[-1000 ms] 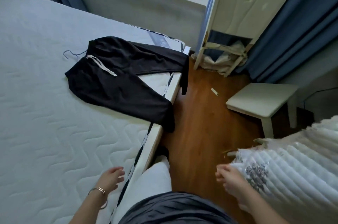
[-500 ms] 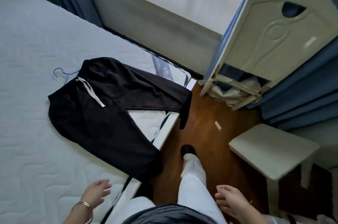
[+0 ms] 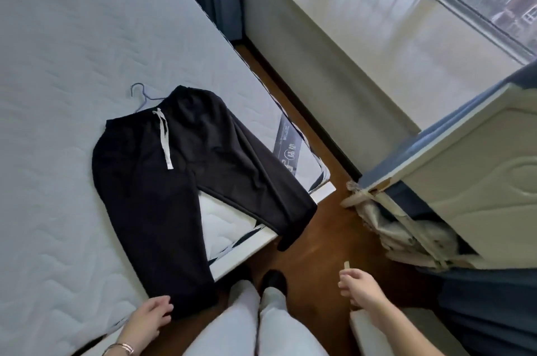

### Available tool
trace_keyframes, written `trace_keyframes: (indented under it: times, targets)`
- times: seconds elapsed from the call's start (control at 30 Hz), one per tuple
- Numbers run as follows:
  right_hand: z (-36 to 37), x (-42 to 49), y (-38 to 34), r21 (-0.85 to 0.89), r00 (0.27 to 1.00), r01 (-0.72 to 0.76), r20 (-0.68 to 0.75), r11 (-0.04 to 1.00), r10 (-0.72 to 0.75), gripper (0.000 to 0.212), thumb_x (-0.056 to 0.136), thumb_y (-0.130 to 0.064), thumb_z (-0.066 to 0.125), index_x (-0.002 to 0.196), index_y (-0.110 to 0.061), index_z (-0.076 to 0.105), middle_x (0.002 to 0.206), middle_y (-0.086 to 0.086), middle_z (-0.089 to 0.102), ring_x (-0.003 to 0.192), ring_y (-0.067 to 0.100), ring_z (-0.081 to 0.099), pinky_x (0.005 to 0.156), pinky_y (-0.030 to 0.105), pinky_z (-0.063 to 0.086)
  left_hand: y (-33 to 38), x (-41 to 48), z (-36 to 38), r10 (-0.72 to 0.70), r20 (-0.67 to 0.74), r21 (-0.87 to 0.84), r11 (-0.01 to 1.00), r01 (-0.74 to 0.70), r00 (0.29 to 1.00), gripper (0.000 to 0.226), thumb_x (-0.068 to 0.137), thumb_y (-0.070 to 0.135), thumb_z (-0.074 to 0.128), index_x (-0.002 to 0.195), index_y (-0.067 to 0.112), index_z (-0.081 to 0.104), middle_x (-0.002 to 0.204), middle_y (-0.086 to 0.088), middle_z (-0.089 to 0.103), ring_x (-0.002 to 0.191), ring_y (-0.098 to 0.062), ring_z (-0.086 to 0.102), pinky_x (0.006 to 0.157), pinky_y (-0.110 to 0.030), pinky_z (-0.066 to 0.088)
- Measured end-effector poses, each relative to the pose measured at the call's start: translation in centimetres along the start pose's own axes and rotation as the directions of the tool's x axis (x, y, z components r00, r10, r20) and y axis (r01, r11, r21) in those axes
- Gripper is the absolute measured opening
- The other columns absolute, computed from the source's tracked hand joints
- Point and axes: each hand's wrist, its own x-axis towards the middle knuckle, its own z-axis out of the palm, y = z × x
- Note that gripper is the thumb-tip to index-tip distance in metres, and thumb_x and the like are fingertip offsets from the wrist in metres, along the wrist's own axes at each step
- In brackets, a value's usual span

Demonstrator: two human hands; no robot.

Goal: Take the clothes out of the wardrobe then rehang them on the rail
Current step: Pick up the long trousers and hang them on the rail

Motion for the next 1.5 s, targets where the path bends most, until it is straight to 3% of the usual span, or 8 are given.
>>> trace_keyframes:
  times: [0.13, 0.43, 0.63, 0.87, 1.1, 1.2, 1.3, 1.5]
  targets:
    - [3.1, 0.4, -5.8, -0.129, 0.992, 0.109, 0.084, 0.986, -0.099, 0.025, 0.095, -0.016, 0.045, 0.117, -0.012, 0.057, 0.095, 0.004, 0.063, 0.077, 0.011, 0.058, 0.053, 0.014, 0.04, 2.3, 1.2, -1.7, 0.041, -0.08, -0.043, 0.998, -0.044, 0.996, 0.029, 0.095, 0.008, 0.043, 0.121, -0.002, 0.053, 0.126, -0.023, 0.056, 0.103, -0.033, 0.056, 0.071, -0.032, 0.041]
    - [7.5, 3.1, -17.4, -0.345, 0.945, 0.254, 0.288, 0.904, -0.156, 0.024, 0.089, -0.015, 0.048, 0.108, -0.015, 0.061, 0.091, 0.001, 0.063, 0.069, 0.008, 0.056, 0.049, 0.01, 0.04, 9.3, 4.8, -4.1, 0.134, -0.188, -0.094, 0.984, -0.154, 0.973, 0.028, 0.094, 0.013, 0.046, 0.118, 0.007, 0.057, 0.121, -0.015, 0.061, 0.112, -0.03, 0.058, 0.097, -0.04, 0.04]
    - [11.9, 9.3, -27.4, -0.556, 0.886, 0.451, 0.372, 0.699, -0.276, 0.031, 0.086, -0.021, 0.052, 0.114, -0.016, 0.062, 0.098, -0.002, 0.065, 0.088, 0.014, 0.06, 0.074, 0.022, 0.049, 14.3, 11.3, -2.3, 0.176, -0.225, 0.024, 0.984, -0.175, 0.958, 0.032, 0.093, 0.018, 0.048, 0.124, 0.013, 0.055, 0.13, -0.008, 0.057, 0.122, -0.024, 0.051, 0.105, -0.035, 0.035]
    - [20.9, 16.1, -41.2, -0.558, 0.748, 0.661, 0.435, 0.502, -0.501, 0.034, 0.089, -0.014, 0.05, 0.122, -0.014, 0.058, 0.122, 0.002, 0.062, 0.11, 0.017, 0.057, 0.082, 0.017, 0.038, 18.8, 21.6, -1.0, 0.28, -0.268, 0.438, 0.888, -0.142, 0.922, 0.055, 0.095, 0.031, 0.041, 0.145, 0.02, 0.021, 0.158, -0.003, 0.007, 0.146, -0.021, 0.004, 0.119, -0.034, 0.014]
    - [31.7, 21.1, -51.9, -0.557, 0.461, 0.822, 0.528, 0.119, -0.713, 0.042, 0.09, -0.018, 0.052, 0.131, -0.009, 0.049, 0.136, 0.009, 0.046, 0.126, 0.026, 0.041, 0.103, 0.031, 0.035, 20.4, 30.9, -1.3, 0.382, -0.34, 0.678, 0.733, -0.058, 0.859, 0.084, 0.072, 0.077, -0.001, 0.139, 0.03, -0.022, 0.145, 0.005, -0.036, 0.134, -0.013, -0.036, 0.115, -0.042, -0.015]
    - [35.8, 21.9, -55.4, -0.543, 0.34, 0.84, 0.553, -0.02, -0.76, 0.044, 0.092, -0.019, 0.049, 0.135, -0.007, 0.045, 0.142, 0.011, 0.04, 0.132, 0.028, 0.034, 0.108, 0.035, 0.03, 18.8, 33.6, -0.3, 0.513, -0.416, 0.756, 0.654, -0.028, 0.751, 0.086, 0.076, 0.076, -0.009, 0.145, 0.026, -0.001, 0.157, -0.009, -0.004, 0.135, -0.013, -0.038, 0.112, -0.04, -0.016]
    - [39.4, 22.9, -58.1, -0.569, 0.282, 0.812, 0.573, -0.127, -0.769, 0.046, 0.095, -0.019, 0.041, 0.139, -0.007, 0.038, 0.147, 0.013, 0.036, 0.137, 0.03, 0.029, 0.113, 0.038, 0.023, 17.8, 34.2, 0.2, 0.493, -0.429, 0.751, 0.661, -0.005, 0.757, 0.073, 0.087, 0.066, 0.005, 0.143, 0.023, 0.024, 0.151, -0.009, 0.022, 0.144, -0.017, -0.02, 0.113, -0.042, -0.006]
    - [43.8, 24.3, -60.4, -0.673, 0.424, 0.734, 0.56, -0.093, -0.712, 0.042, 0.093, -0.018, 0.038, 0.134, -0.011, 0.039, 0.128, 0.012, 0.056, 0.123, 0.03, 0.046, 0.109, 0.041, 0.02, 17.3, 35.0, 0.4, 0.54, -0.456, 0.755, 0.655, -0.013, 0.708, 0.072, 0.086, 0.065, 0.008, 0.144, 0.023, 0.019, 0.151, -0.008, 0.021, 0.145, -0.017, -0.016, 0.113, -0.045, 0.0]
